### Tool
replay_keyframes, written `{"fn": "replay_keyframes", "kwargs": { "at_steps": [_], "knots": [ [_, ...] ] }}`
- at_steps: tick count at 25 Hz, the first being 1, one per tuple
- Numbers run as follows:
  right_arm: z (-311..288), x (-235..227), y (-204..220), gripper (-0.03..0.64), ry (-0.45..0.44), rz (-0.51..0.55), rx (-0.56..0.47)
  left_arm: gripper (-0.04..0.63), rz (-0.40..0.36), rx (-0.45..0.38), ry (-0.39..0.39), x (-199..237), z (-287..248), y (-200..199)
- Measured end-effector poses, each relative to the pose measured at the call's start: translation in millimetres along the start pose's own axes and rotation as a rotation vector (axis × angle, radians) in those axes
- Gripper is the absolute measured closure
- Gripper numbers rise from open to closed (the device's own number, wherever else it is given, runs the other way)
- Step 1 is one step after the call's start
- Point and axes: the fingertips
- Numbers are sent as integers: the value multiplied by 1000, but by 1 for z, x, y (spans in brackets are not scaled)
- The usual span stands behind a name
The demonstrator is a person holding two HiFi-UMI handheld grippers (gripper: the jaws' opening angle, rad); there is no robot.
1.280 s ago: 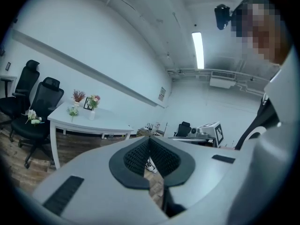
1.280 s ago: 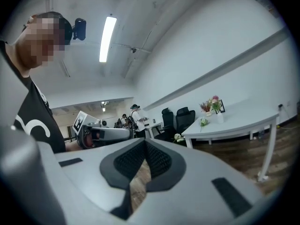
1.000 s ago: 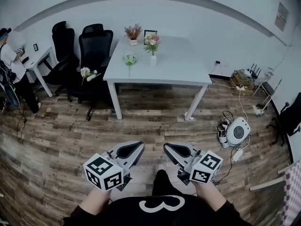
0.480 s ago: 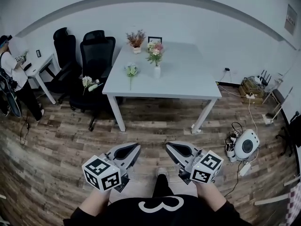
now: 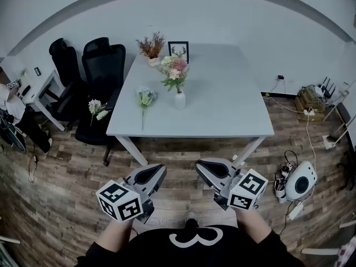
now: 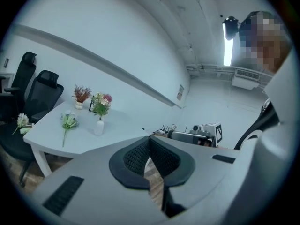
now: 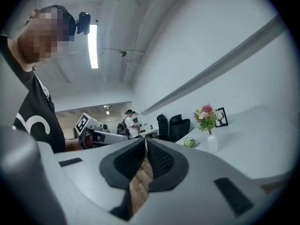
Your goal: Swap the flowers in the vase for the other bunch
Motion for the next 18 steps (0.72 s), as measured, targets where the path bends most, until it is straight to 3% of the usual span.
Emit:
{"fn": "replay_keyframes", "kwargs": {
  "at_steps": [9, 18],
  "knots": [
    [-47, -78, -20, 595, -60, 27, -1, 586, 29, -28, -15, 49, -62, -47],
    [-103, -154, -29, 537, -26, 37, 31, 584, 22, -27, 24, 118, -121, -102]
  ]
}}
Point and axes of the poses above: the fingertips, and each gripper's own axes: z backward along the fingers, x to its left, y out of its underside, and after that the axes turned 7 degrees about z, right-handed
